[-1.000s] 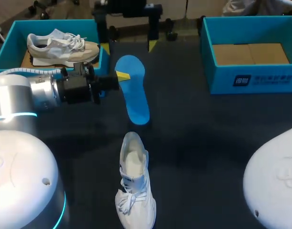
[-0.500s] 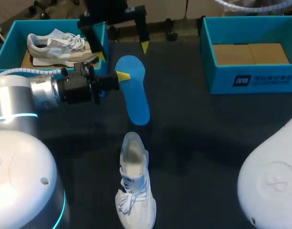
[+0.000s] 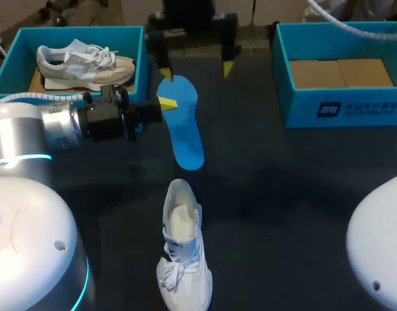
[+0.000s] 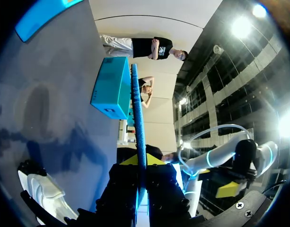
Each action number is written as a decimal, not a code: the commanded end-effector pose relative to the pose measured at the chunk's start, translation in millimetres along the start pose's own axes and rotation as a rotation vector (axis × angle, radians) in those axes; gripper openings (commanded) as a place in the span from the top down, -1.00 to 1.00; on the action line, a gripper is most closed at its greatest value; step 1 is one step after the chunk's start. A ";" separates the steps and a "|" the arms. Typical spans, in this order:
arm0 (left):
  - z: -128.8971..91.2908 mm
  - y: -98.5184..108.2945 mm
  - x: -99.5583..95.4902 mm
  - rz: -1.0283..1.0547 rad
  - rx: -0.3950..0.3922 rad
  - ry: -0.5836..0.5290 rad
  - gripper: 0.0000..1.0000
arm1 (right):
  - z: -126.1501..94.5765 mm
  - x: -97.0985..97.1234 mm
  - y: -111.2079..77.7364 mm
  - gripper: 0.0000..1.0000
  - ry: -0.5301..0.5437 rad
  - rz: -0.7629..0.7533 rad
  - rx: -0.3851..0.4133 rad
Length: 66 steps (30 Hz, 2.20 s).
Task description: Take the shoe out of the shoebox, open the shoe tongue, remove and reinsert the insole, then place the shoe into the shoebox
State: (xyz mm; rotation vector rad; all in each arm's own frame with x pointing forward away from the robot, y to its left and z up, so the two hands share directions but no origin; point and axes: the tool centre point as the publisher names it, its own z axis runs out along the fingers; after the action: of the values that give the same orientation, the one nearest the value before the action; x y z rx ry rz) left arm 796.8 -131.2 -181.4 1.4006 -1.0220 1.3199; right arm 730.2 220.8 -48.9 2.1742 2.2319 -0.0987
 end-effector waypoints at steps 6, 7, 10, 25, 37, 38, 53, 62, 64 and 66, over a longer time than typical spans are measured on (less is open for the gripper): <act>-0.8 1.1 0.4 0.000 0.001 -0.003 1.00 | 12.8 -23.0 4.6 -1.00 0.784 -0.056 0.017; -0.8 1.1 0.4 0.000 0.001 -0.003 1.00 | 15.5 -23.7 6.0 -1.00 0.809 -0.051 0.027; -0.8 1.1 0.4 0.000 0.001 -0.003 1.00 | 19.5 -22.7 7.7 -1.00 0.861 -0.062 0.030; -0.8 1.1 0.4 0.000 0.001 -0.003 1.00 | 56.0 -27.0 10.3 -1.00 1.194 -0.097 0.009; -0.8 1.1 0.4 0.000 0.001 -0.003 1.00 | 79.0 -30.0 12.8 -1.00 1.443 -0.123 -0.033; -0.8 1.1 0.4 0.000 0.001 -0.003 1.00 | 79.7 -30.0 13.2 -1.00 1.449 -0.124 -0.031; -10.5 1.4 10.4 0.148 -0.030 0.038 1.00 | 84.0 -27.2 20.7 -1.00 1.530 -0.158 -0.034; -21.2 2.9 20.8 0.393 -0.038 0.128 1.00 | 86.7 -28.9 21.8 -1.00 1.541 -0.160 -0.024; -22.6 5.4 21.6 0.505 -0.026 0.147 1.00 | 86.0 -28.7 22.7 -1.00 1.538 -0.161 -0.023; -23.9 7.9 22.2 0.604 -0.025 0.156 1.00 | 85.3 -28.4 23.7 -1.00 1.535 -0.162 -0.021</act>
State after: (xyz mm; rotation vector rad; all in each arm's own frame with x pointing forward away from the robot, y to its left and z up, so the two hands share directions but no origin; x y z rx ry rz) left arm 791.5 -112.3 -155.9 1.0732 -1.3188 1.6734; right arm 751.0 185.3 -130.4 2.2397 2.7240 2.1353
